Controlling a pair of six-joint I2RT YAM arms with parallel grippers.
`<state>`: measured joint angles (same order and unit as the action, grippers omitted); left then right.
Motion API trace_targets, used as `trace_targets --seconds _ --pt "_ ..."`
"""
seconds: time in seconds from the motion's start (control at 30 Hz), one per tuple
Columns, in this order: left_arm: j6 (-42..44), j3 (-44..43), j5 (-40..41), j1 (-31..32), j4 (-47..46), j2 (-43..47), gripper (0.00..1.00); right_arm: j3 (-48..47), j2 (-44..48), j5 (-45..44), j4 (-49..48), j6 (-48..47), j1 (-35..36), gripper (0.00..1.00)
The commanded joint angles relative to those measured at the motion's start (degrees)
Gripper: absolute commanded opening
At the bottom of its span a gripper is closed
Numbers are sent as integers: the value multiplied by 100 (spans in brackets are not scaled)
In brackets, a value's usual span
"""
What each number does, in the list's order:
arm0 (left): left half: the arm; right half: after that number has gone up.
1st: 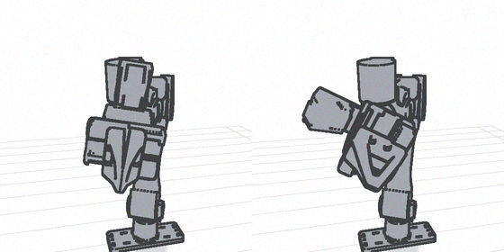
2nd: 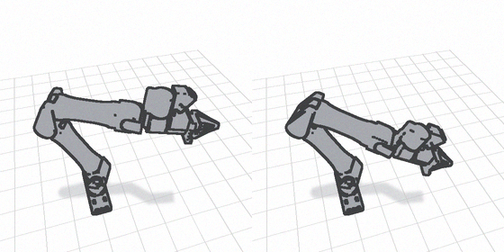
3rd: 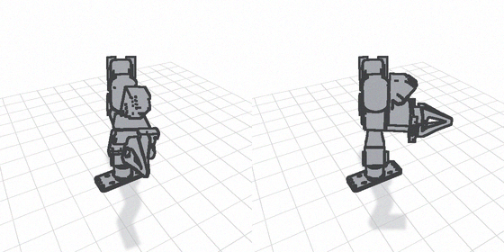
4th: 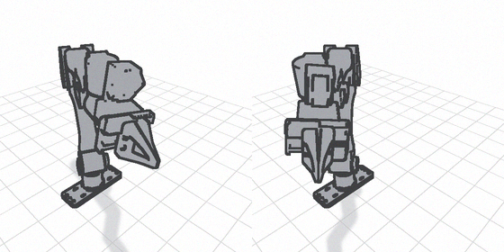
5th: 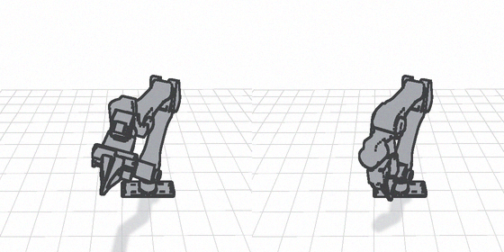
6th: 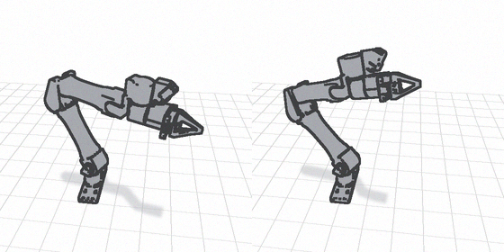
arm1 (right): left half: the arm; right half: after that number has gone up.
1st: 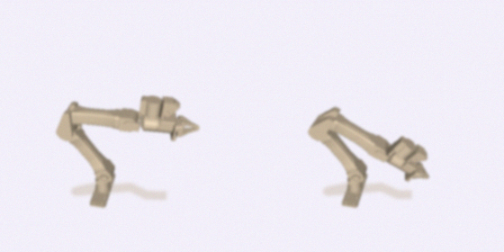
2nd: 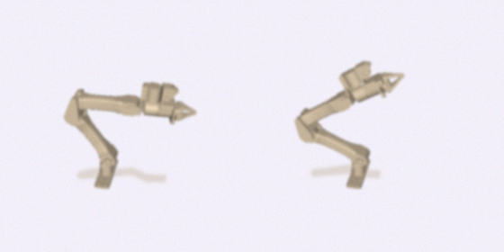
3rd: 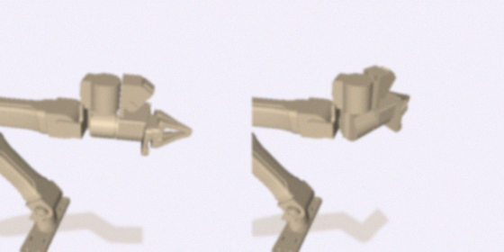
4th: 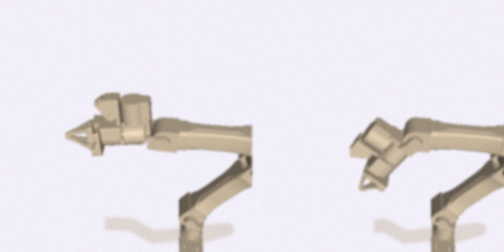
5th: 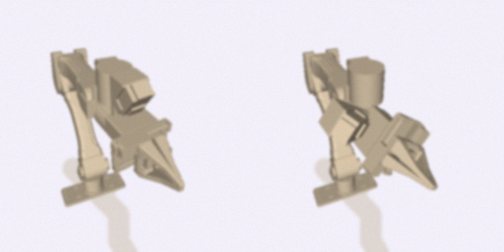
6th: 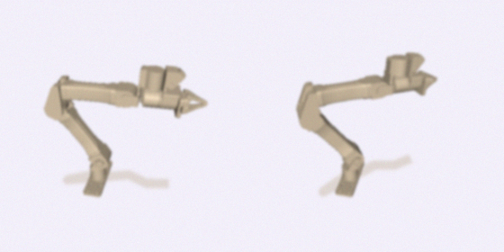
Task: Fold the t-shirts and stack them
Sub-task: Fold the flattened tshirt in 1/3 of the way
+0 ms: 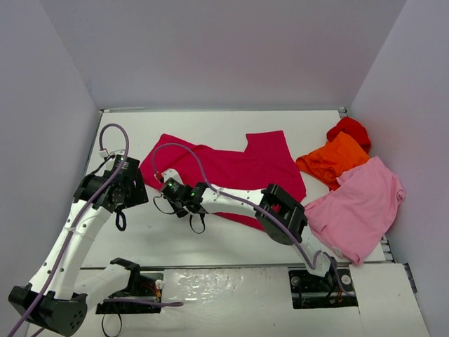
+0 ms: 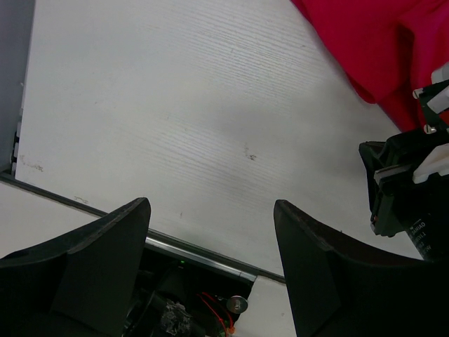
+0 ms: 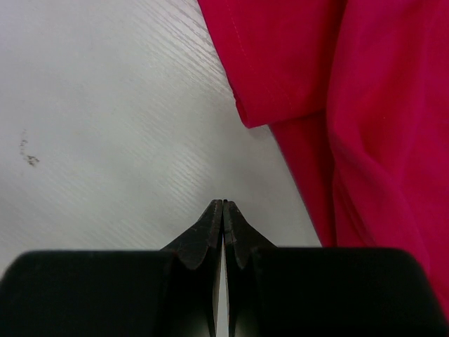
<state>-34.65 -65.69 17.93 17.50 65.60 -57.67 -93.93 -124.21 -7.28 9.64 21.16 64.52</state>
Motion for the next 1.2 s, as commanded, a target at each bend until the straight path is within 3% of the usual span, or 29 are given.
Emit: trace_targets --seconds 0.0,0.07,0.13,0.2,0.73,1.17 --pt "-6 -93 149 -45 -162 -25 68 -397 47 -107 -94 -85 -18 0" --pt "-6 -85 158 -45 -161 -34 68 -475 3 -107 -94 -103 -27 17" --pt "-3 -80 178 -45 -173 -37 68 -602 -85 -155 -94 -141 -31 44" --pt "11 -56 193 -45 -188 -56 68 -676 -141 -184 -94 -146 -63 51" --pt "21 118 203 -45 -301 -183 68 -1218 -835 -232 -237 -194 -516 53" --pt "43 153 188 -45 -364 -266 68 -1585 -785 -52 -344 -223 -746 52"
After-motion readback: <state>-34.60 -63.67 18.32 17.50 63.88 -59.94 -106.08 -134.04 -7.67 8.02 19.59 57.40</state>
